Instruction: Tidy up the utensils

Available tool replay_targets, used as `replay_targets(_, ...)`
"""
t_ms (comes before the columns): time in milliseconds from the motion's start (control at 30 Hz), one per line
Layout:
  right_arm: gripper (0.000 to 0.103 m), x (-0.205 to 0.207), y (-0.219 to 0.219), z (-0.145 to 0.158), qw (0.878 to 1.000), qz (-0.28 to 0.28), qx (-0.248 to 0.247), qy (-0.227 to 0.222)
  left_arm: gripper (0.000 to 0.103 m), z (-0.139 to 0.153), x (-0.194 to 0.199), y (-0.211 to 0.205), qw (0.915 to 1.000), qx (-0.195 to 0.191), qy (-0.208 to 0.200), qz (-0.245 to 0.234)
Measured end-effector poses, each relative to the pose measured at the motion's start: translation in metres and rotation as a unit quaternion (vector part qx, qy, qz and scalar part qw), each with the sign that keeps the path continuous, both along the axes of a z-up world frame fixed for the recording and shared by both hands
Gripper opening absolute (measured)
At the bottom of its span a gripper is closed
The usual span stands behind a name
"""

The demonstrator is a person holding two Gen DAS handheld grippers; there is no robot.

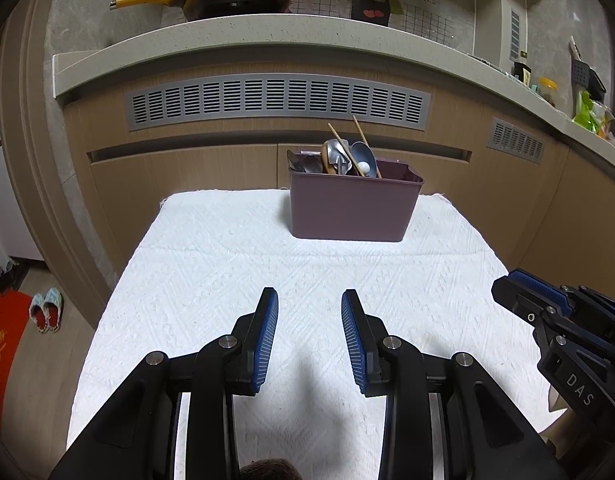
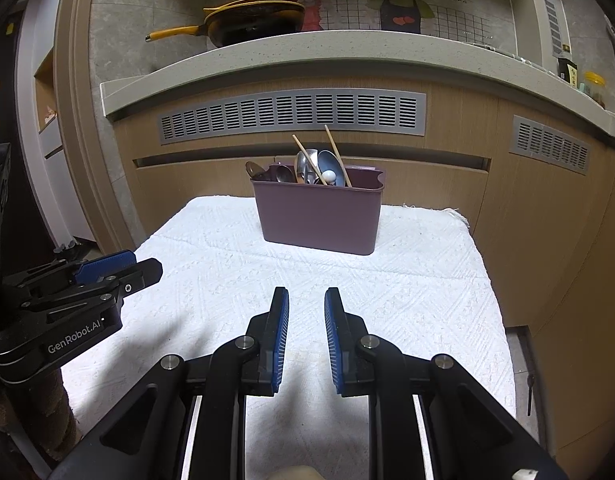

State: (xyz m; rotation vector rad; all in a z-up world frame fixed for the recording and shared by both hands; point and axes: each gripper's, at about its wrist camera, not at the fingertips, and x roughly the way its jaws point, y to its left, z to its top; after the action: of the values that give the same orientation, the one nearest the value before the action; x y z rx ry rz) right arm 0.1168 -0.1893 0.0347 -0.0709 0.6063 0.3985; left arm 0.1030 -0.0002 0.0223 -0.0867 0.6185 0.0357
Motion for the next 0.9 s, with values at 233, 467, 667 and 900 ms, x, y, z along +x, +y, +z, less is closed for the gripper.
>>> replay_targets(233, 0.018, 0.0006, 0.0001, 0.0005, 1.000, -0.001, -0.001, 0.000, 0.034, -0.0014, 0.0009, 0.0003, 1.0000, -0.002, 0.004, -0.002)
replay_targets(467, 0.018, 0.0010, -0.0007, 0.0007, 1.000, -0.002, -0.002, 0.000, 0.034, -0.0016, 0.0006, -0.0001, 1.0000, -0.002, 0.006, -0.002)
replay_targets(667, 0.019, 0.0013, -0.0007, 0.0004, 1.000, -0.002, -0.002, 0.000, 0.034, -0.0016, 0.0010, 0.0000, 1.0000, -0.002, 0.007, -0.002)
replay_targets(900, 0.019, 0.0024, -0.0024, -0.0007, 1.000, -0.003, -0.003, 0.001, 0.034, -0.0019, 0.0020, 0.0006, 1.0000, -0.001, 0.008, -0.004)
